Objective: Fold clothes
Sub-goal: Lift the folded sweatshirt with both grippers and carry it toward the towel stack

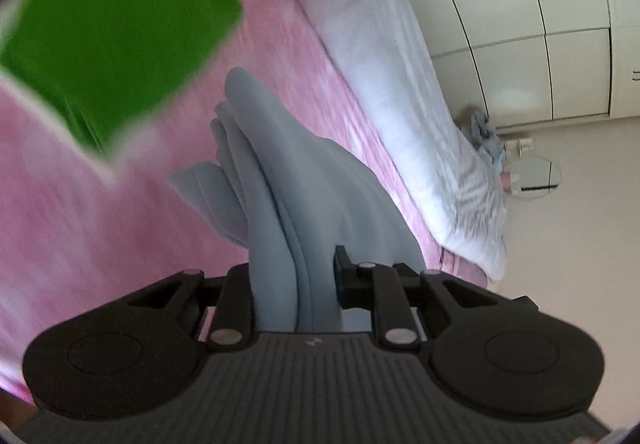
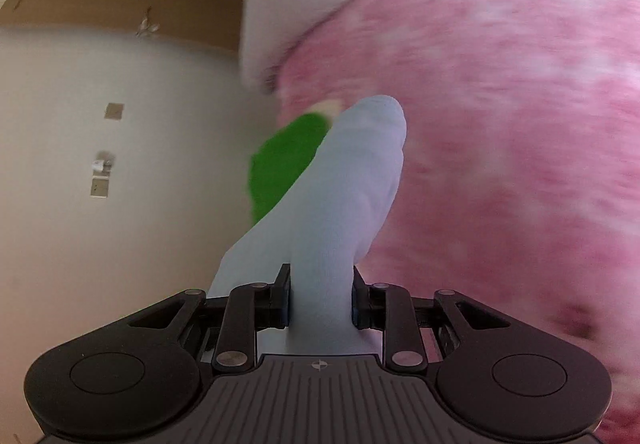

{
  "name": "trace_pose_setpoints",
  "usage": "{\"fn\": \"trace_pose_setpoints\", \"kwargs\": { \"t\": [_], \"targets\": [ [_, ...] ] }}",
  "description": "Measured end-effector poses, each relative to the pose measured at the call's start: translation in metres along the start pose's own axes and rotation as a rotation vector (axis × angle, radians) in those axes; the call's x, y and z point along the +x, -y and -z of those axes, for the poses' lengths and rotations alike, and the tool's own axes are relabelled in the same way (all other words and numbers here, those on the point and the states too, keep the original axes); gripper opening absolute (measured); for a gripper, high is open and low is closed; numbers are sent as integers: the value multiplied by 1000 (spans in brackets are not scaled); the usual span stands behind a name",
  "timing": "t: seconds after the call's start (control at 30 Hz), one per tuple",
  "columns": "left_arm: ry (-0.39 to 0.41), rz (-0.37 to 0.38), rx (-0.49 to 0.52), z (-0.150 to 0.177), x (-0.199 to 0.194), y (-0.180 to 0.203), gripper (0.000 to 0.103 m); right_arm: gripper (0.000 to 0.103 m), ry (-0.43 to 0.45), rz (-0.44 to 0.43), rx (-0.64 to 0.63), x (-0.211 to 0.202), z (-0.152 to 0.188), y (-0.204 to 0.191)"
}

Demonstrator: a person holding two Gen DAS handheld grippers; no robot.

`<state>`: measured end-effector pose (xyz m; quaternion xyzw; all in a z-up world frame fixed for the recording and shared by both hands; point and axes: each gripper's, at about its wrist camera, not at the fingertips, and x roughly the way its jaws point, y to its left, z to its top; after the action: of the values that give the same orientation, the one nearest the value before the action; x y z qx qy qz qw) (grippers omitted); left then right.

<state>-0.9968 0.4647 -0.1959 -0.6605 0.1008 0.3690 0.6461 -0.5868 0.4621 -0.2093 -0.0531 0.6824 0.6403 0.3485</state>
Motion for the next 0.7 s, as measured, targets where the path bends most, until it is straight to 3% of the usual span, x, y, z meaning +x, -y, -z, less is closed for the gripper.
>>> {"fn": "trace_pose_setpoints", "kwargs": {
  "t": [0.23, 0.43, 0.53, 0.63, 0.67, 0.7],
  "targets": [
    [68, -19, 118, -133, -41, -28, 17, 25, 74, -54, -70, 123, -34, -80],
    [75, -35, 218, -216, -34, -65, 18, 25, 173, -85, -98, 205, -54, -97],
    [43, -99, 217, -239, -15, -100, 20, 28, 161, -27, -83, 247, -57, -81],
    [-18, -215, 192, -242, 10, -137, 25, 41, 80, 92, -70, 289, -56, -58],
    [-9, -189, 156, -239, 9, -146, 30, 43, 45, 130, -72, 298, -55, -50],
    [0, -164, 120, -237, 8, -156, 36, 44, 59, 110, -73, 295, -54, -46]
  ]
}}
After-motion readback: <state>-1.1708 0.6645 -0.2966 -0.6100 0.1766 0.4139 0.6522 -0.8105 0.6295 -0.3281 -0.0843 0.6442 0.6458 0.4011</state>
